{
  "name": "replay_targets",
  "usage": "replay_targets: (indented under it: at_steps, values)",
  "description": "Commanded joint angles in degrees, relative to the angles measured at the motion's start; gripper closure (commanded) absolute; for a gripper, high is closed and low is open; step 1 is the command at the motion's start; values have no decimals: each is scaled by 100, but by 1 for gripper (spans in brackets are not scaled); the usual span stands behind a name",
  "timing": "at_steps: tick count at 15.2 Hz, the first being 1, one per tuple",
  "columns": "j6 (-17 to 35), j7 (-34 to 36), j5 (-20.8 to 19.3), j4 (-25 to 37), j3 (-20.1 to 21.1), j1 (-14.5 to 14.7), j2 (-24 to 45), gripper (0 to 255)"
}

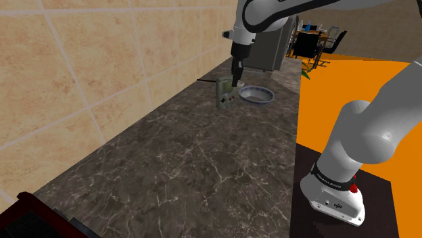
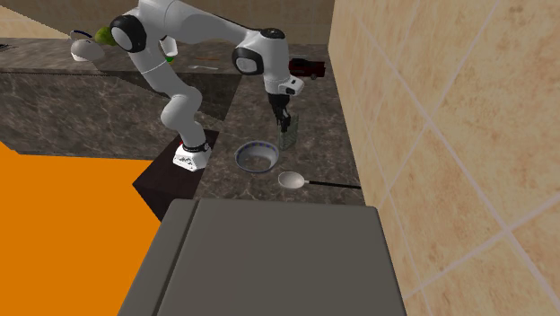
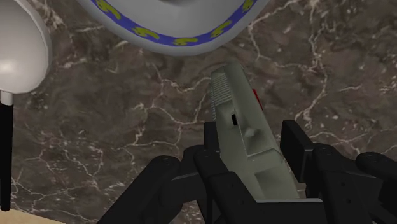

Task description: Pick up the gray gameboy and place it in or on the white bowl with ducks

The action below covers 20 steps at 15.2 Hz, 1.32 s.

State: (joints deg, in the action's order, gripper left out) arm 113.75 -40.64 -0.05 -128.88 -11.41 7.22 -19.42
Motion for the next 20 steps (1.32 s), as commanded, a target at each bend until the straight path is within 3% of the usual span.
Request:
replay_targets:
  at_steps: [1,20]
  values:
    - [-120,12,-1,96,9,3,-19,255]
    - [-1582,77,14,1585,54,30,6,255]
